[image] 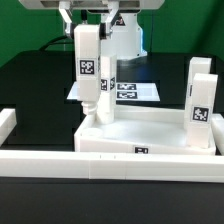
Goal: Assemble desk
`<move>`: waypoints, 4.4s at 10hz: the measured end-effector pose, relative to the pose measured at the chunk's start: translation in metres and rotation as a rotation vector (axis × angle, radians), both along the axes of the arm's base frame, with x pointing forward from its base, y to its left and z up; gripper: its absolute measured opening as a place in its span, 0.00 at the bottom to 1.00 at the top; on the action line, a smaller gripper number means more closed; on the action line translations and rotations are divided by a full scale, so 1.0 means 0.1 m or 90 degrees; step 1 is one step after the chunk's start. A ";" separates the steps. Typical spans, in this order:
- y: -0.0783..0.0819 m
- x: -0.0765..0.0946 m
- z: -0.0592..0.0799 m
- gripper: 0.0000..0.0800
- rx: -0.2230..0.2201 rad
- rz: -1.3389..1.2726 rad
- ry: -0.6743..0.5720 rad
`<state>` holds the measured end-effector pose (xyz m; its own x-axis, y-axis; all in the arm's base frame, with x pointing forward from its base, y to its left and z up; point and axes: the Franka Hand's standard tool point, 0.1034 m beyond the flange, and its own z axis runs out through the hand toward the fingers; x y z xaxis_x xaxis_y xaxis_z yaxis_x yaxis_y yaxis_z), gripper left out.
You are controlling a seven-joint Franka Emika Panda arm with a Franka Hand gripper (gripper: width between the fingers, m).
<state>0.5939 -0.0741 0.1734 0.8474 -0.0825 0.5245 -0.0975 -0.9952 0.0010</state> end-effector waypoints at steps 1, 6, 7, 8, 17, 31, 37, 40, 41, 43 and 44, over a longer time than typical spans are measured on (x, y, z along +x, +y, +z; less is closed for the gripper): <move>0.00 0.00 -0.01 0.36 0.000 0.000 0.001; 0.02 -0.04 -0.17 0.36 -0.011 -0.003 0.006; 0.03 -0.05 -0.21 0.36 -0.011 -0.002 0.011; 0.03 -0.05 -0.23 0.36 -0.009 -0.005 0.013; 0.07 -0.05 -0.34 0.36 -0.001 -0.015 0.023; -0.09 -0.13 -0.51 0.36 -0.057 -0.040 -0.008; -0.07 -0.12 -0.46 0.80 -0.044 -0.037 -0.001; -0.07 -0.12 -0.27 0.81 -0.025 -0.034 -0.001; -0.07 -0.11 -0.19 0.81 -0.009 -0.032 0.006; -0.12 -0.08 -0.10 0.81 0.004 -0.024 0.015; -0.09 -0.09 -0.13 0.81 0.010 -0.026 0.021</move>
Offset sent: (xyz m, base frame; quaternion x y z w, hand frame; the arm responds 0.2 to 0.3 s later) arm -0.0044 0.0192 -0.0168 0.0124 0.0292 0.0308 0.9990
